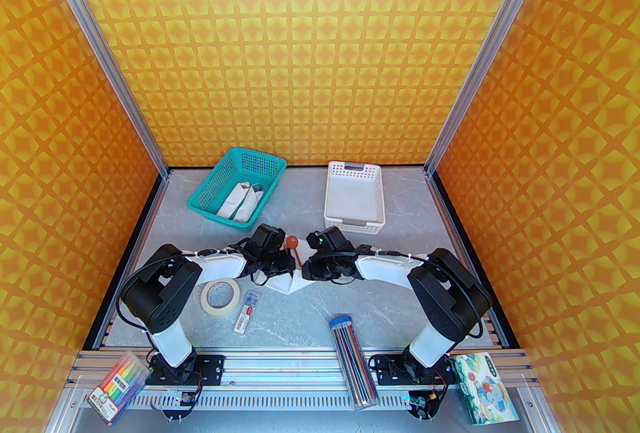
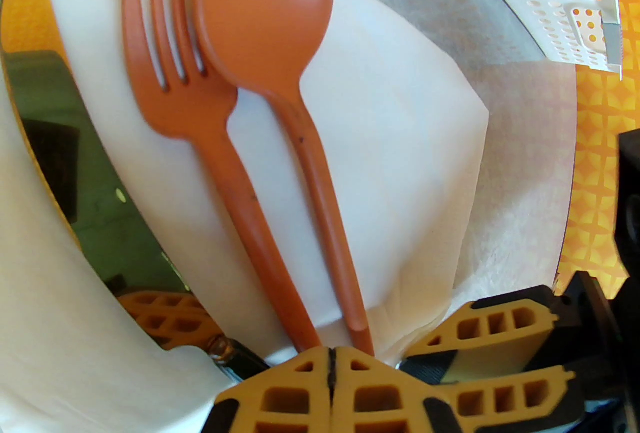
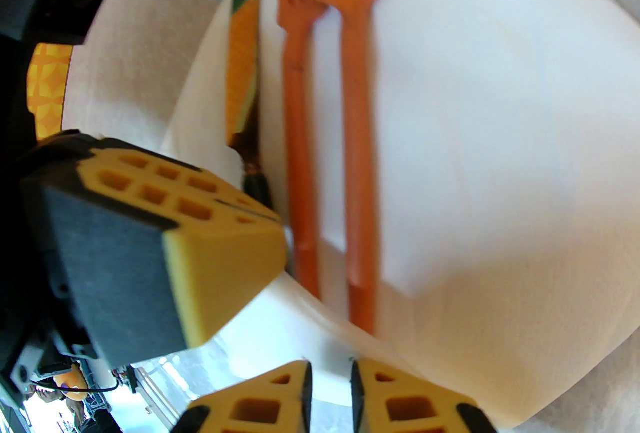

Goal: Place the utensils on the paper napkin and roll it up

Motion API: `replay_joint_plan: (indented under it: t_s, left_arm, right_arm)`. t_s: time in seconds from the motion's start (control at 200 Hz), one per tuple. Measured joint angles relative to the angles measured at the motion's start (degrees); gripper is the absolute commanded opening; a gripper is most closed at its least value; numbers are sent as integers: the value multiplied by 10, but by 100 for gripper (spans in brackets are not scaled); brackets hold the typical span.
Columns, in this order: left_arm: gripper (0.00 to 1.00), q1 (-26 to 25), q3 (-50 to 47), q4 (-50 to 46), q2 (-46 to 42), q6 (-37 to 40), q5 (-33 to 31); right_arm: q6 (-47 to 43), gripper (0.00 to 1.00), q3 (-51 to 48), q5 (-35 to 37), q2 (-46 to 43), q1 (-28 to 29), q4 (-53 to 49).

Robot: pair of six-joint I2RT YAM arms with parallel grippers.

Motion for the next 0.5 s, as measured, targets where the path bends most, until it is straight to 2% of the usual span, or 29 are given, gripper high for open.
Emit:
replay_joint_plan:
  t_s: [0.42,0.5]
  left_arm:
    - [0,3,4,-2,0,4,-2]
    - [3,3,4,-3,-5,4,-6]
  right_arm:
    - [-2,26,24,4,-25,0,-25]
    - [-2,27,23,5,-25,0,-25]
